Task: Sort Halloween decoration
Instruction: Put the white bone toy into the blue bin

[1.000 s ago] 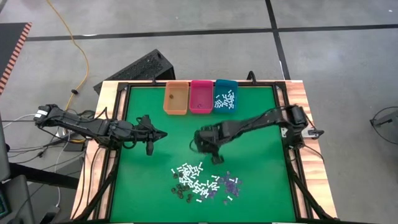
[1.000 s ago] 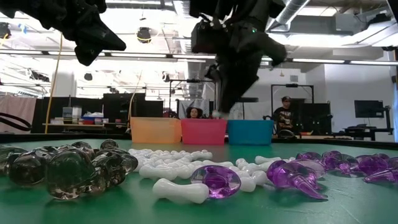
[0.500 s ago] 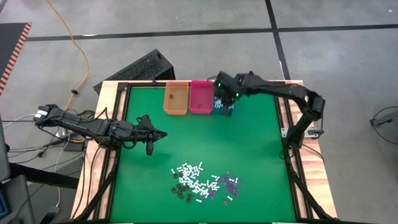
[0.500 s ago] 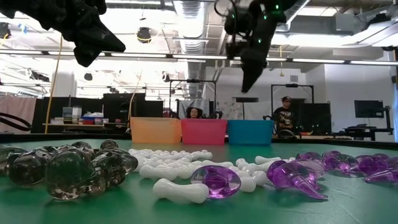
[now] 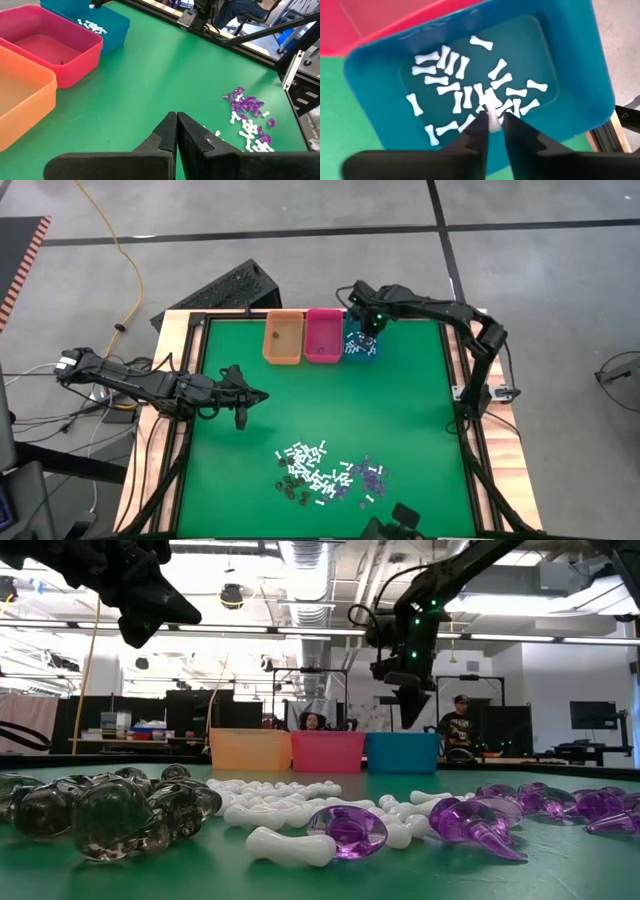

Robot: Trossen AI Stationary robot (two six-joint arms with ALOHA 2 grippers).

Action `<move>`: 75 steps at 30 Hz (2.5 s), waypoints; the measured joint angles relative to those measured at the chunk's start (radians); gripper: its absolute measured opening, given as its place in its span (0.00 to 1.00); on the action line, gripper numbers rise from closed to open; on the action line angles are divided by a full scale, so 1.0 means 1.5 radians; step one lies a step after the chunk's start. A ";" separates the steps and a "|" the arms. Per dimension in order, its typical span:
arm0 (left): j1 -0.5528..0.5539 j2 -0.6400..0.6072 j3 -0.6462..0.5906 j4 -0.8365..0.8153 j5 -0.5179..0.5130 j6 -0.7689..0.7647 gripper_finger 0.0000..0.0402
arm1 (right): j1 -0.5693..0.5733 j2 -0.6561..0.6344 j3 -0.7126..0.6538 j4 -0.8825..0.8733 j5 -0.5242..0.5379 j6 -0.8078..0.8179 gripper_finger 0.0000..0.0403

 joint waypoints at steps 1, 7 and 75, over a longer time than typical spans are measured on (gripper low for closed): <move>0.000 0.000 0.000 -0.001 -0.001 0.000 0.00 | -0.002 0.000 0.000 0.000 0.000 0.000 0.26; 0.000 0.000 0.000 -0.002 -0.007 -0.001 0.00 | -0.001 -0.016 0.000 -0.003 -0.009 0.007 0.45; 0.000 0.000 -0.001 -0.048 -0.032 -0.006 0.00 | 0.578 0.202 0.062 0.158 -0.071 -0.227 0.27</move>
